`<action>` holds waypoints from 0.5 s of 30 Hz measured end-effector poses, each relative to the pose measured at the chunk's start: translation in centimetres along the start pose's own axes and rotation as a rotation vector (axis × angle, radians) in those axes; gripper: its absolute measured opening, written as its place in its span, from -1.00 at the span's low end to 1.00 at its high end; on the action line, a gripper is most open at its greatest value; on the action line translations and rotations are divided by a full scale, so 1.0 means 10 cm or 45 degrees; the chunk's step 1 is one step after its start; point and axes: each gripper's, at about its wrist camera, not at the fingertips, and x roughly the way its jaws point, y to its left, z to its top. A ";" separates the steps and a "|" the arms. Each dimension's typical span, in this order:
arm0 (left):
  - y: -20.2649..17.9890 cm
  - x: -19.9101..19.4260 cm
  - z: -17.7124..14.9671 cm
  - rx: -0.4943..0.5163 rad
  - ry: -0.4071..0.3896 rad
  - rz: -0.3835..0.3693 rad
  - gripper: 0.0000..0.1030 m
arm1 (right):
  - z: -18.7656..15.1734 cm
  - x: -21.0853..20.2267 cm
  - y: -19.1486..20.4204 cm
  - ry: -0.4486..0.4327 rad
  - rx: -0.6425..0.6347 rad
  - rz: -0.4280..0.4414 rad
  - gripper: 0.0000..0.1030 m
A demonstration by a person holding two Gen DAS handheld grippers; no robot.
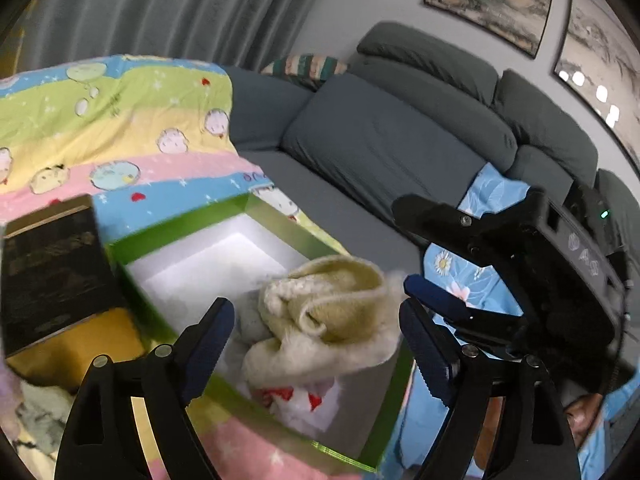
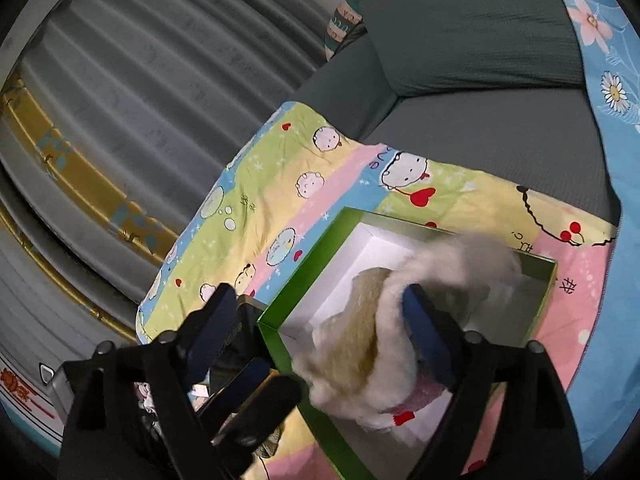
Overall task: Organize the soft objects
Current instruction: 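Withdraw the right gripper from the box back over the sheet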
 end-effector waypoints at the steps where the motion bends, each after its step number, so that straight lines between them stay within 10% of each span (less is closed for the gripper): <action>1: 0.03 -0.10 0.00 -0.010 -0.019 0.005 0.73 | -0.01 -0.03 0.02 -0.005 -0.003 0.011 0.74; 3: 0.08 -0.25 0.00 -0.035 -0.040 0.007 0.98 | -0.05 -0.08 0.08 -0.008 -0.015 0.033 0.79; 15: 0.69 -1.40 -0.29 -0.261 -0.218 0.284 0.98 | -0.39 -0.06 0.75 0.055 -0.274 0.047 0.99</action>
